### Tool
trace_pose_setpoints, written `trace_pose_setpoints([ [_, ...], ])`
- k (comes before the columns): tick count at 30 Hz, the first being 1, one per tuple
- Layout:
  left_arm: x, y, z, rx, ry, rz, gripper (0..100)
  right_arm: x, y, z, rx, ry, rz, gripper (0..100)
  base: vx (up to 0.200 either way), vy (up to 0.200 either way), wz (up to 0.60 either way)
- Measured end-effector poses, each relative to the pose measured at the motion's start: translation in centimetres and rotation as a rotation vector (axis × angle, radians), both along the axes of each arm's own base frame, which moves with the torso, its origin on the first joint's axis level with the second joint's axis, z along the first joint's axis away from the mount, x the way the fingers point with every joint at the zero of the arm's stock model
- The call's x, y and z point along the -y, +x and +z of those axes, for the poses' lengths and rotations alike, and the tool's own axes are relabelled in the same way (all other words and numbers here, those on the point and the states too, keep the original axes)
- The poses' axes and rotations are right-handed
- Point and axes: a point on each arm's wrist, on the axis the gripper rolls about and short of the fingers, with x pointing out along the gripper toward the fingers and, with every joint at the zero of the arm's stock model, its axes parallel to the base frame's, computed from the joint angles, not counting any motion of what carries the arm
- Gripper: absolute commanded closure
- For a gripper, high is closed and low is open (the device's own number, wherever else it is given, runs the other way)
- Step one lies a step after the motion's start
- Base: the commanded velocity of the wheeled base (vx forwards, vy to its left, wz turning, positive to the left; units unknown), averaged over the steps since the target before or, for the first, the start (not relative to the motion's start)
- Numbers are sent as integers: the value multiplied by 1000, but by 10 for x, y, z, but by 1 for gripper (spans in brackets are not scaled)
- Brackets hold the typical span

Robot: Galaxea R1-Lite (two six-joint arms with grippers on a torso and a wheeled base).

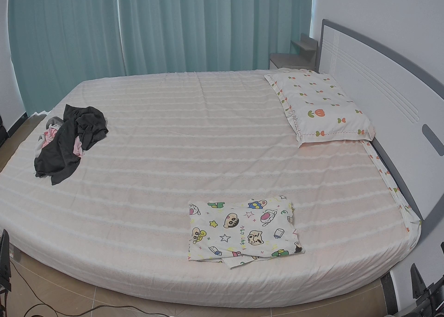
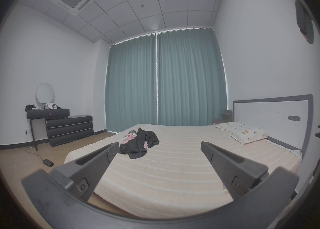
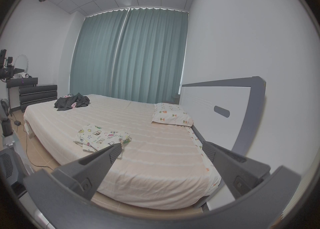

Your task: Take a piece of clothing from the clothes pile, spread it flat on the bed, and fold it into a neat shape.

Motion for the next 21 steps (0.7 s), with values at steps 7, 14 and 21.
trace_pose_setpoints([
  [7,2,-8,0,47,4,61,0,0,-2,-3,17,-1,-7,0,0,0,0],
  [14,8,-6,-9,31,44,101,0,0,-2,-3,24,2,-16,0,0,0,0],
  [21,9,3,-23,116,55,76,0,0,-2,-3,26,2,-20,0,0,0,0],
])
